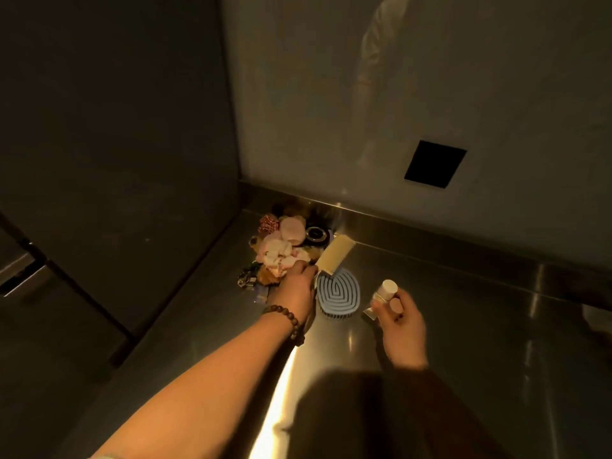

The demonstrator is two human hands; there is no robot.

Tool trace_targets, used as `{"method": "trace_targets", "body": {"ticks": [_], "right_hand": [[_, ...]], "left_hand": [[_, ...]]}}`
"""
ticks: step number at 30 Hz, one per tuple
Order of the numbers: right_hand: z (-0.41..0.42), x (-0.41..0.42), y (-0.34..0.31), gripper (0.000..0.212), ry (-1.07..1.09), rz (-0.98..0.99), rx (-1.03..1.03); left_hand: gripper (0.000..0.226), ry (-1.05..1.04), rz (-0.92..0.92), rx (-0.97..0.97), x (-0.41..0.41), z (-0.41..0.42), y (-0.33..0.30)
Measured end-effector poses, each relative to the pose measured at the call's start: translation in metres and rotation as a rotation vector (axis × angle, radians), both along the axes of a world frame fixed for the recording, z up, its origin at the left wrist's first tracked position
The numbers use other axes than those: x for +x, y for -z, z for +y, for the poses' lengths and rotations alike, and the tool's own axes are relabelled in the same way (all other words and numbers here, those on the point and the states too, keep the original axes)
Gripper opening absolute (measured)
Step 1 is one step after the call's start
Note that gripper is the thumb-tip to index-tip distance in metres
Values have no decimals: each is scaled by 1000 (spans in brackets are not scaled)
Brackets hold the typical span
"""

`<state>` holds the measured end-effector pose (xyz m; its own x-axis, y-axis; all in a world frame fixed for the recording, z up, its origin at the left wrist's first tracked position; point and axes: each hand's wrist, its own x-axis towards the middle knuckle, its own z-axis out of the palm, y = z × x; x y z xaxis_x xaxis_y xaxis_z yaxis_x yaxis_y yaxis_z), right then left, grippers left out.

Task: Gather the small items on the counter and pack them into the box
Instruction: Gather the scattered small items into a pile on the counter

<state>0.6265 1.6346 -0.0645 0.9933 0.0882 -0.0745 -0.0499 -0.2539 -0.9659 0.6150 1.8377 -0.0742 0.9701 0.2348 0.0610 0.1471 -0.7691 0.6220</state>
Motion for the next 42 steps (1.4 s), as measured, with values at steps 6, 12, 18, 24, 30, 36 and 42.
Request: {"method": "trace_targets", "body": {"ticks": [6,12,18,24,30,36,42], "right_hand": [[3,22,-3,35,-40,-82,-53],[27,66,-8,30,-95,-106,28],[61,130,4,27,-112,-59,15],[74,174,30,24,-62,-33,-13],[84,188,52,30,-112,-2,-64],[86,194,57,30,-81,27,-46],[80,189,57,38,-80,52,-88]], "left_hand": [[28,-39,70,-71,14,-2,9],[45,57,-166,92,11,-6,1],[90,-107,104,440,25,12,7],[99,-141,209,453,27,22,28],[99,-122,212,507,32,16,29],[99,-122,243,525,32,16,30],[98,-108,241,528,32,18,31]]}}
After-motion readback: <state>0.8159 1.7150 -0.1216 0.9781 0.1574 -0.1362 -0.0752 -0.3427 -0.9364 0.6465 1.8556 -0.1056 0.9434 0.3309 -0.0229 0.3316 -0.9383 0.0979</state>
